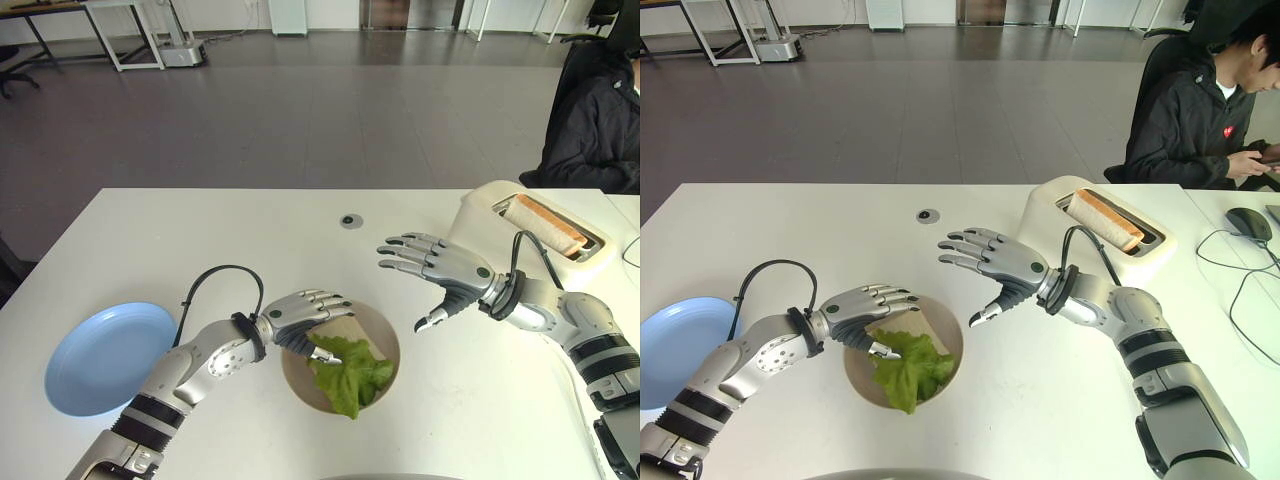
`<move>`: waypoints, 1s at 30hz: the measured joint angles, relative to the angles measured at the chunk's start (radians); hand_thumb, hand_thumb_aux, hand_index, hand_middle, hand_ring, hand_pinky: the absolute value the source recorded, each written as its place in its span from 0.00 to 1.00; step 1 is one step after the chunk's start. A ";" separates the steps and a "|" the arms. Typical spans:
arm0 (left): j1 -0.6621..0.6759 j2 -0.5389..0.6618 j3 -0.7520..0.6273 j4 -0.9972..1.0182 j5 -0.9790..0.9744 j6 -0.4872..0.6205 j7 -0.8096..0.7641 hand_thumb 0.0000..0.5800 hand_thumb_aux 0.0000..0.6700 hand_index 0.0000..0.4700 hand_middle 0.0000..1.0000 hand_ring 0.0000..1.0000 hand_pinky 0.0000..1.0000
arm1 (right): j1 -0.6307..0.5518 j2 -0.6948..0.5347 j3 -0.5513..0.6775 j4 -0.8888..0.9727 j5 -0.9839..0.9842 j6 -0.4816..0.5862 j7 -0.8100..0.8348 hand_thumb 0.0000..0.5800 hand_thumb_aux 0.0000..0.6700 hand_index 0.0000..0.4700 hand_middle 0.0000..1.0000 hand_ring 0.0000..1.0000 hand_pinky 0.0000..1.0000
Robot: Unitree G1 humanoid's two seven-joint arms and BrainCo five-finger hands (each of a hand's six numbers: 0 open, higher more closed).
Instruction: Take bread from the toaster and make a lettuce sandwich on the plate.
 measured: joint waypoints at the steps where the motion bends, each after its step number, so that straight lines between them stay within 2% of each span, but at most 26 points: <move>1: 0.000 0.000 0.004 0.000 -0.001 0.000 0.000 0.29 0.16 0.16 0.00 0.00 0.00 | 0.000 0.000 0.001 0.000 0.000 0.000 0.000 0.00 0.00 0.00 0.00 0.00 0.00; 6: 0.000 0.006 0.028 -0.009 -0.009 0.001 0.000 0.30 0.16 0.16 0.00 0.00 0.00 | 0.003 0.000 0.003 -0.006 -0.005 0.004 0.000 0.00 0.00 0.00 0.00 0.00 0.00; 10: 0.000 0.022 0.065 -0.010 -0.012 0.002 0.003 0.37 0.20 0.20 0.00 0.00 0.00 | 0.009 -0.010 -0.029 -0.069 -0.014 0.068 -0.006 0.00 0.00 0.00 0.00 0.00 0.00; 11: 0.001 0.027 0.074 -0.010 -0.020 0.001 0.008 0.35 0.20 0.20 0.00 0.00 0.00 | 0.012 -0.026 -0.053 -0.104 -0.018 0.099 -0.005 0.00 0.00 0.00 0.00 0.00 0.00; 14: 0.001 0.038 0.079 -0.008 -0.023 -0.002 0.017 0.48 0.28 0.28 0.00 0.00 0.00 | 0.028 -0.093 -0.134 -0.188 -0.008 0.160 0.018 0.00 0.00 0.00 0.00 0.00 0.00; 18: -0.004 0.022 0.057 0.027 0.000 -0.011 0.029 0.56 0.33 0.33 0.00 0.00 0.00 | 0.063 -0.180 -0.251 -0.268 0.057 0.213 0.060 0.00 0.00 0.00 0.00 0.00 0.00; 22: -0.037 -0.005 0.009 0.086 0.062 -0.021 0.073 0.65 0.41 0.41 0.00 0.00 0.00 | 0.083 -0.243 -0.337 -0.266 0.102 0.257 0.075 0.00 0.00 0.00 0.00 0.00 0.00; 25: -0.069 -0.027 -0.015 0.118 0.112 -0.027 0.128 0.60 0.37 0.37 0.00 0.00 0.00 | 0.090 -0.250 -0.356 -0.256 0.115 0.271 0.083 0.00 0.00 0.00 0.00 0.00 0.00; 27: -0.077 -0.031 -0.027 0.134 0.140 -0.033 0.163 0.59 0.36 0.36 0.00 0.00 0.00 | 0.097 -0.248 -0.353 -0.258 0.130 0.271 0.095 0.00 0.00 0.00 0.00 0.00 0.00; 28: -0.083 -0.033 -0.032 0.143 0.153 -0.034 0.181 0.63 0.39 0.39 0.00 0.00 0.00 | 0.098 -0.241 -0.347 -0.258 0.134 0.270 0.101 0.00 0.00 0.00 0.00 0.00 0.00; 30: -0.100 -0.036 -0.037 0.149 0.171 -0.036 0.214 0.59 0.36 0.36 0.00 0.00 0.00 | 0.098 -0.234 -0.335 -0.258 0.135 0.269 0.108 0.00 0.00 0.00 0.00 0.00 0.00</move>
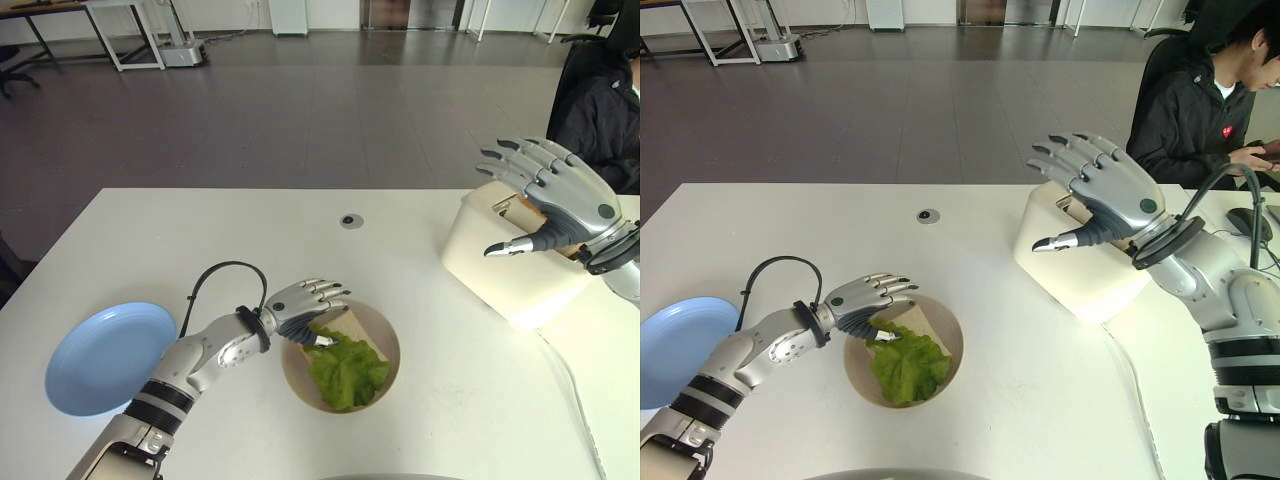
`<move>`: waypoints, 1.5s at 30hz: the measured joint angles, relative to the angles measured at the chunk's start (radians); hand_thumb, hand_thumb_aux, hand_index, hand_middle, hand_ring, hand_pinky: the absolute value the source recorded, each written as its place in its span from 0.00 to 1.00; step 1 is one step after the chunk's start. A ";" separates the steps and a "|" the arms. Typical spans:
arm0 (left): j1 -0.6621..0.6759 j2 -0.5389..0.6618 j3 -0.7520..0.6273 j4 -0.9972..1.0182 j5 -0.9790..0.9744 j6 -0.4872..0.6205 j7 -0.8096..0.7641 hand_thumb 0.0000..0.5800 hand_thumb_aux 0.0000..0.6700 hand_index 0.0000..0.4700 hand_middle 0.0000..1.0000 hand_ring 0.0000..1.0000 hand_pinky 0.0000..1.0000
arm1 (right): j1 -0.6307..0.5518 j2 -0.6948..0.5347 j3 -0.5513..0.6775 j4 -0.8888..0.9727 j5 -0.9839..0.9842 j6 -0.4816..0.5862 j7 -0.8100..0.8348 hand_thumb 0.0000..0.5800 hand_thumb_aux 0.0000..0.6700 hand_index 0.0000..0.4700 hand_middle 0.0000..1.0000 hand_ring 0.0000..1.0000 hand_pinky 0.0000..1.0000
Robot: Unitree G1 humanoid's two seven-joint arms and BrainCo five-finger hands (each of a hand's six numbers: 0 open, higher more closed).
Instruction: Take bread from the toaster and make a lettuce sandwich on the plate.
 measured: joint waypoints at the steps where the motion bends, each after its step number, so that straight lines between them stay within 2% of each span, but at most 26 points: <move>1: -0.006 -0.003 0.000 0.000 0.004 -0.001 0.021 0.61 0.38 0.38 0.00 0.00 0.00 | 0.000 0.003 0.004 0.000 0.000 0.000 0.001 0.00 0.00 0.00 0.00 0.00 0.00; 2: -0.013 -0.007 0.000 0.000 0.010 -0.002 0.042 0.57 0.34 0.34 0.00 0.00 0.00 | 0.000 0.006 0.010 0.000 0.001 -0.001 0.004 0.00 0.00 0.00 0.00 0.00 0.00; 5: -0.033 -0.035 -0.009 0.012 0.038 0.000 0.099 0.58 0.35 0.35 0.00 0.00 0.00 | 0.001 0.007 0.019 0.001 0.006 -0.005 0.010 0.00 0.00 0.00 0.00 0.00 0.00; 7: -0.046 -0.037 -0.007 0.024 0.048 0.014 0.139 0.42 0.24 0.24 0.00 0.00 0.00 | 0.002 0.007 0.020 0.021 0.008 0.001 0.022 0.00 0.00 0.00 0.00 0.00 0.00; 11: -0.040 -0.015 0.044 -0.017 0.006 0.011 0.170 0.31 0.17 0.17 0.00 0.00 0.00 | 0.028 -0.023 -0.003 0.067 0.026 0.076 0.091 0.00 0.00 0.00 0.00 0.00 0.00; 12: -0.035 -0.003 0.061 -0.033 -0.017 0.006 0.168 0.24 0.13 0.13 0.00 0.00 0.00 | 0.038 -0.036 -0.017 0.069 0.037 0.095 0.108 0.00 0.00 0.00 0.00 0.00 0.00; 13: -0.022 0.011 0.092 -0.053 -0.082 -0.009 0.162 0.08 0.04 0.04 0.00 0.00 0.00 | 0.060 -0.063 -0.040 0.070 0.047 0.127 0.139 0.00 0.00 0.00 0.00 0.00 0.00; 14: 0.002 0.014 0.121 -0.062 -0.163 -0.031 0.154 0.00 0.00 0.00 0.00 0.00 0.00 | 0.081 -0.082 -0.059 0.069 0.058 0.155 0.168 0.00 0.00 0.00 0.00 0.00 0.00; 20: 0.116 -0.026 0.188 0.015 -0.634 -0.167 0.050 0.00 0.00 0.00 0.00 0.00 0.00 | 0.120 -0.115 -0.079 0.139 0.086 0.288 0.289 0.00 0.00 0.00 0.00 0.00 0.00; 21: 0.116 -0.032 0.195 0.030 -0.689 -0.177 0.031 0.00 0.00 0.00 0.00 0.00 0.00 | 0.126 -0.116 -0.078 0.150 0.092 0.297 0.306 0.30 0.16 0.16 0.00 0.00 0.00; 22: 0.116 -0.037 0.211 0.041 -0.748 -0.185 0.007 0.00 0.00 0.00 0.00 0.00 0.00 | 0.131 -0.116 -0.074 0.159 0.099 0.301 0.324 0.86 0.63 0.63 0.00 0.00 0.00; 23: 0.116 -0.039 0.234 0.050 -0.794 -0.195 -0.013 0.00 0.00 0.00 0.00 0.00 0.00 | 0.135 -0.116 -0.063 0.162 0.113 0.297 0.338 1.00 0.93 0.93 0.00 0.00 0.00; 24: 0.115 -0.040 0.240 0.055 -0.819 -0.203 -0.028 0.00 0.00 0.00 0.00 0.00 0.00 | 0.135 -0.116 -0.062 0.157 0.137 0.287 0.346 1.00 1.00 1.00 0.00 0.00 0.00; 30: 0.115 -0.071 0.278 0.082 -0.848 -0.229 -0.089 0.00 0.00 0.00 0.00 0.00 0.00 | 0.133 -0.115 -0.064 0.125 0.199 0.279 0.351 1.00 1.00 1.00 0.00 0.00 0.00; 41: 0.114 -0.104 0.315 0.113 -0.816 -0.244 -0.116 0.00 0.00 0.00 0.00 0.00 0.00 | 0.128 -0.088 -0.086 0.111 0.257 0.341 0.359 1.00 1.00 1.00 0.00 0.00 0.00; 45: 0.114 -0.107 0.328 0.113 -0.794 -0.244 -0.117 0.00 0.00 0.00 0.00 0.00 0.00 | 0.096 -0.061 -0.109 0.105 0.350 0.359 0.386 1.00 1.00 1.00 0.00 0.00 0.00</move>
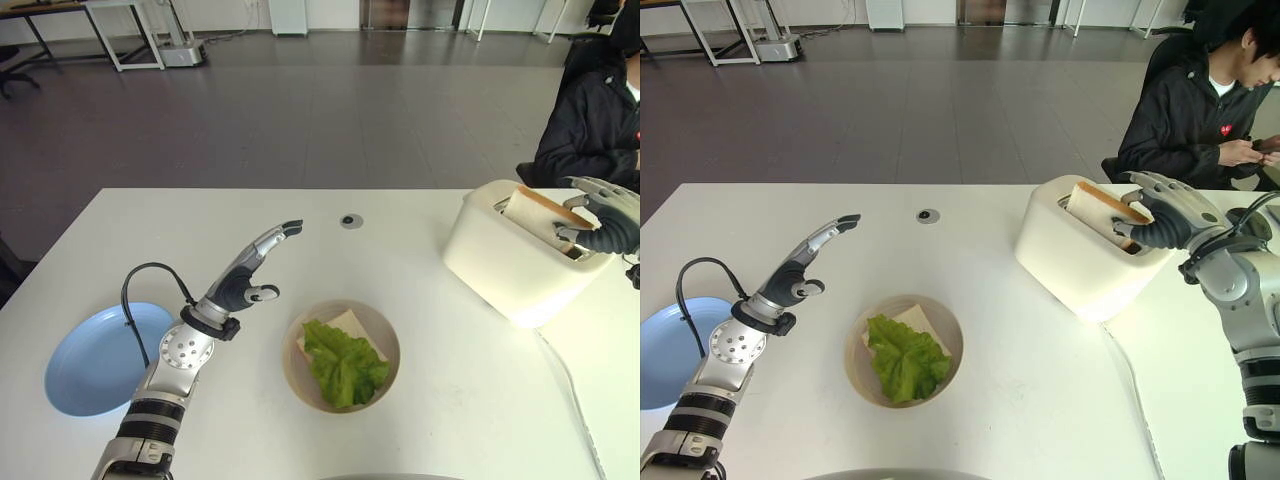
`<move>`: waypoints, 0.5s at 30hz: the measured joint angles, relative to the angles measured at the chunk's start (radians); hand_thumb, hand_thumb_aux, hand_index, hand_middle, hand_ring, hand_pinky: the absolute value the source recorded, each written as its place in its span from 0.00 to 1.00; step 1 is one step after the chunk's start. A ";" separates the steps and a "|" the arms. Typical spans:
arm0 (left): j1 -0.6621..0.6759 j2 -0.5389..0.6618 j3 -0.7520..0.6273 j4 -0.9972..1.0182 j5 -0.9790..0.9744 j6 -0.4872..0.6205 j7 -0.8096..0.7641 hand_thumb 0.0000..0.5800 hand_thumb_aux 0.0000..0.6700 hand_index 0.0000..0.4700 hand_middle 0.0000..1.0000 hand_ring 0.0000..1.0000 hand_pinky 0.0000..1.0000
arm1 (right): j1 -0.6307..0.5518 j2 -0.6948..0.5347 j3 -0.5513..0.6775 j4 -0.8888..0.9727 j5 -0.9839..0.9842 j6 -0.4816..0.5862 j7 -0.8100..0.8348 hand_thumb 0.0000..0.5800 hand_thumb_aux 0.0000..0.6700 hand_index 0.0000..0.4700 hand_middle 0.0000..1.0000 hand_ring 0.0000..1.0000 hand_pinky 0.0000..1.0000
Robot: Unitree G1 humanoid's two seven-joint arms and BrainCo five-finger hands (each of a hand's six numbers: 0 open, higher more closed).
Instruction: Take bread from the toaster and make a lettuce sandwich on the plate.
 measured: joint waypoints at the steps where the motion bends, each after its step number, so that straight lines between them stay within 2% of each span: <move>1: 0.000 0.000 0.006 0.000 0.005 0.000 0.000 0.00 0.00 0.00 0.00 0.00 0.00 | -0.008 0.001 -0.023 -0.009 0.049 0.003 0.022 1.00 1.00 1.00 0.00 0.00 0.00; 5: 0.000 0.001 0.034 -0.018 0.006 0.004 -0.001 0.00 0.00 0.00 0.00 0.00 0.00 | -0.061 -0.025 -0.104 -0.060 0.238 0.005 0.144 1.00 1.00 1.00 0.00 0.00 0.00; 9: 0.001 0.008 0.072 -0.056 0.006 0.010 -0.001 0.00 0.00 0.00 0.00 0.00 0.00 | -0.105 -0.044 -0.131 -0.169 0.440 0.002 0.318 1.00 1.00 1.00 0.00 0.00 0.00; 12: 0.007 0.025 0.101 -0.092 0.007 0.005 -0.007 0.00 0.00 0.00 0.00 0.00 0.00 | -0.108 -0.043 -0.118 -0.285 0.573 0.035 0.439 1.00 1.00 1.00 0.00 0.00 0.00; 15: 0.037 0.056 0.146 -0.160 0.007 -0.016 -0.015 0.00 0.00 0.00 0.00 0.00 0.00 | -0.149 -0.007 -0.028 -0.383 0.673 0.109 0.556 1.00 1.00 1.00 0.00 0.00 0.00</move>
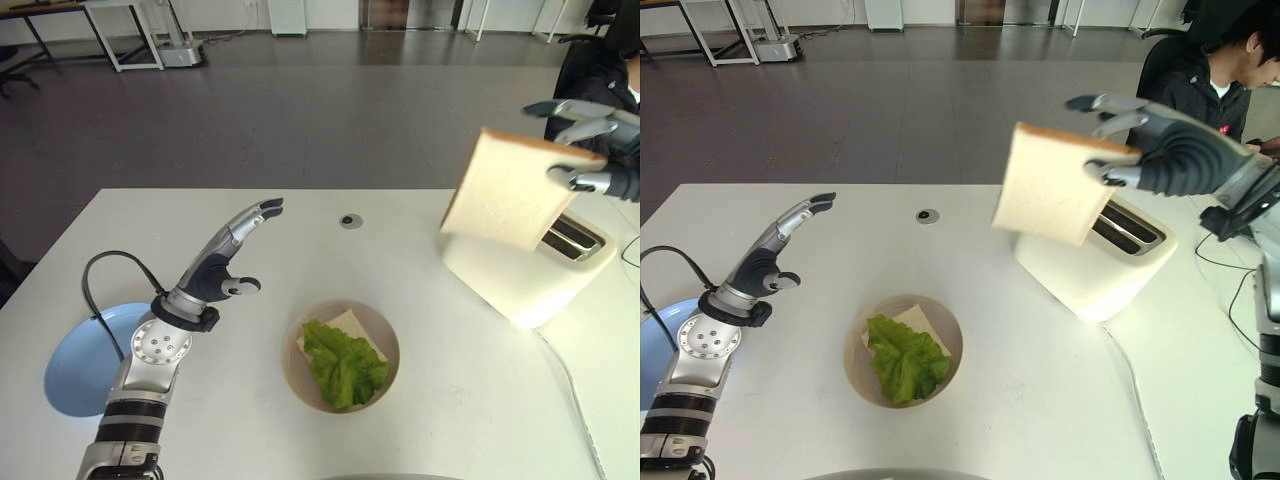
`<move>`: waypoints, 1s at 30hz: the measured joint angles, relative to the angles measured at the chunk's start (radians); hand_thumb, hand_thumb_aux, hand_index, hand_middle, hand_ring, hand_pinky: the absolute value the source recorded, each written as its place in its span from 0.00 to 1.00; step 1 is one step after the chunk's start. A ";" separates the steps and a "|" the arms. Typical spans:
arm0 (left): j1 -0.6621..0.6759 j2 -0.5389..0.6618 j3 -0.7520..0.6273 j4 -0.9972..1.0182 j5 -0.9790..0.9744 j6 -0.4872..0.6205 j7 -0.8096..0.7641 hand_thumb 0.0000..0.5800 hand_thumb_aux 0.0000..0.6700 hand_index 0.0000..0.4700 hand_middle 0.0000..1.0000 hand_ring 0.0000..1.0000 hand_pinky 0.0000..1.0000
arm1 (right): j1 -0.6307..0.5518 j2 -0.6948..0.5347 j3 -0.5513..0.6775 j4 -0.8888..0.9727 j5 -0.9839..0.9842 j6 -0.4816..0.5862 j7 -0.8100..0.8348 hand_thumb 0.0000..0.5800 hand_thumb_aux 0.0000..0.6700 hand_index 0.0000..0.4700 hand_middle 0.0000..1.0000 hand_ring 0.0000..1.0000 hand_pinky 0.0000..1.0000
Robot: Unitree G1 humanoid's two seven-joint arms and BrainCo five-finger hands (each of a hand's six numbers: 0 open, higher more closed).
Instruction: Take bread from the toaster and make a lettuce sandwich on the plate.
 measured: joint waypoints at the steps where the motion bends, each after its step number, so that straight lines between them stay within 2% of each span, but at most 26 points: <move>1: 0.023 0.015 0.019 -0.036 0.006 -0.002 -0.004 0.00 0.00 0.00 0.00 0.00 0.00 | -0.026 0.024 0.043 -0.019 0.021 0.030 0.040 1.00 1.00 1.00 0.00 0.00 0.00; 6: 0.193 0.096 0.142 -0.364 0.029 -0.009 -0.063 0.00 0.00 0.00 0.00 0.00 0.00 | -0.160 0.251 0.337 0.012 0.031 0.156 0.228 1.00 1.00 1.00 0.00 0.00 0.00; 10: 0.287 0.106 0.174 -0.569 0.036 0.006 -0.112 0.00 0.00 0.00 0.00 0.00 0.00 | -0.224 0.396 0.470 0.162 -0.060 0.148 0.287 1.00 1.00 1.00 0.00 0.00 0.00; 13: 0.324 0.108 0.116 -0.654 0.048 0.022 -0.164 0.00 0.00 0.00 0.00 0.00 0.00 | -0.223 0.461 0.549 0.255 -0.133 0.119 0.326 1.00 1.00 1.00 0.00 0.00 0.00; 17: 0.337 0.115 0.012 -0.656 0.072 0.055 -0.233 0.00 0.00 0.00 0.00 0.00 0.00 | -0.214 0.512 0.602 0.386 -0.232 0.052 0.333 1.00 1.00 1.00 0.00 0.00 0.00; 21: 0.354 0.126 -0.042 -0.616 0.182 0.084 -0.281 0.00 0.00 0.00 0.00 0.00 0.00 | -0.204 0.560 0.617 0.423 -0.252 0.012 0.344 1.00 1.00 1.00 0.00 0.00 0.00; 30: 0.375 0.127 -0.069 -0.532 0.293 0.102 -0.282 0.00 0.00 0.00 0.00 0.00 0.00 | -0.210 0.603 0.595 0.470 -0.261 0.025 0.383 1.00 1.00 1.00 0.00 0.00 0.00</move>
